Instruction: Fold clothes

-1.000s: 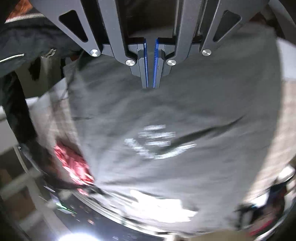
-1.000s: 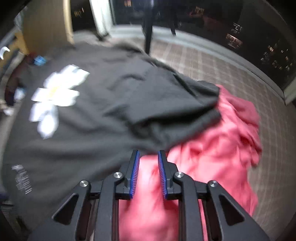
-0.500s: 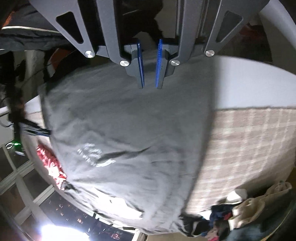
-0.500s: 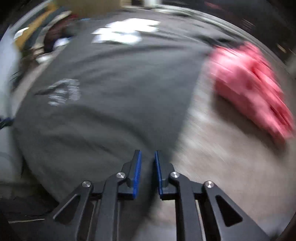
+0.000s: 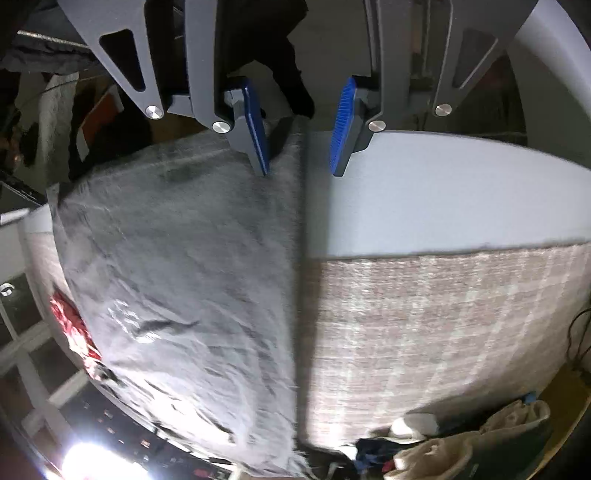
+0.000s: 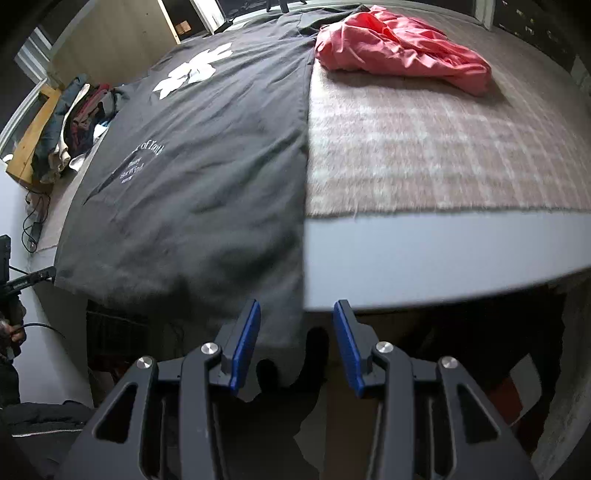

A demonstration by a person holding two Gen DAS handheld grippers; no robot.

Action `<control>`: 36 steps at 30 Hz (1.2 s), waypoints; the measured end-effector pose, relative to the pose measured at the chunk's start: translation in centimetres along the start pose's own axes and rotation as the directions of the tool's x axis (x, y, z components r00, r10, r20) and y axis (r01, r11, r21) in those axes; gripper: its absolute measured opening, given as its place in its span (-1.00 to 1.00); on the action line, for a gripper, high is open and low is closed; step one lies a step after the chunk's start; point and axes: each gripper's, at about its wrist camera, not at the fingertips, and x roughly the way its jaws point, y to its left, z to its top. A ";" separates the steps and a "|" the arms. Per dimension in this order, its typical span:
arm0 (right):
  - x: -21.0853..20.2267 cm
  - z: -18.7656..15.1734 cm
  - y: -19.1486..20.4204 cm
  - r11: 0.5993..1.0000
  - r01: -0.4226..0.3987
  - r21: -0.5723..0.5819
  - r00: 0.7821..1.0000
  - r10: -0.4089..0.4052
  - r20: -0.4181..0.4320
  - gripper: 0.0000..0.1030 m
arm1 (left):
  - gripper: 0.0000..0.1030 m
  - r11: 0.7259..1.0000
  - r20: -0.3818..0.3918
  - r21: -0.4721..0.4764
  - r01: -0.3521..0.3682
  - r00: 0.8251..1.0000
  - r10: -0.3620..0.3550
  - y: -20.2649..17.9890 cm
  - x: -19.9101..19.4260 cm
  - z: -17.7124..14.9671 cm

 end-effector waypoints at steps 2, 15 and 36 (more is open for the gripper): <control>0.0 -0.7 0.1 1.000 -0.011 0.023 1.000 0.011 0.000 -0.20 | -0.40 1.000 -0.007 0.030 0.005 1.000 -0.005 -0.5 0.2 0.0; 1.1 -0.7 -0.5 0.982 -0.166 0.089 0.985 0.170 -0.032 -0.85 | -0.95 0.996 -0.024 0.027 0.083 0.996 -0.082 0.0 -0.6 0.8; -2.6 -1.5 -1.7 0.978 -0.060 0.200 0.998 0.064 -0.011 -0.76 | -0.91 0.992 -0.089 0.110 -0.059 0.994 0.069 1.5 -3.6 1.4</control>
